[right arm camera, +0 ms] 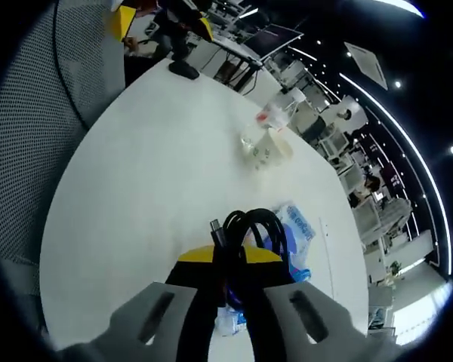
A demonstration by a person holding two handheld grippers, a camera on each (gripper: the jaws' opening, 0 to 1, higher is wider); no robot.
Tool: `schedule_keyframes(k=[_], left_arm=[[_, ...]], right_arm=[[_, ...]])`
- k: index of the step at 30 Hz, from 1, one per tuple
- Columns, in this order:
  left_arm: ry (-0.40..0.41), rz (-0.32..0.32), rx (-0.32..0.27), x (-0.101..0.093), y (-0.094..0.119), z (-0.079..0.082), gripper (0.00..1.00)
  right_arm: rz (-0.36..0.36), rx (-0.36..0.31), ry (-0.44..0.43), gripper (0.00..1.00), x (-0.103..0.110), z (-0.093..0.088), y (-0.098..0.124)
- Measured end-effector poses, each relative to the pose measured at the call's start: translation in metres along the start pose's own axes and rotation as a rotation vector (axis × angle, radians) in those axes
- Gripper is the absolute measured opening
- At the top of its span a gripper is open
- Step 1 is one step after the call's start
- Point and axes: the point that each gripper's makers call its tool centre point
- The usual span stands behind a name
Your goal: Arrange the tabletop items into an orderly group along one side of the table until the central work area is clear of visible clutter.
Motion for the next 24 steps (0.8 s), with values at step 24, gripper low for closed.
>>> schedule_keyframes(k=[24], left_arm=[[-0.010, -0.003, 0.017, -0.001, -0.002, -0.004, 0.93]], right_arm=[[0.009, 0.130, -0.113, 0.10, 0.029, -0.073, 0.034]])
Point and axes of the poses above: the point that each gripper's makers call its tool centre point, and the gripper's own axes: y roughly backward along the fingers, x roughly to its left, z roughly out of its top, and after that the axes turned 12 degrees about -y, right-handed
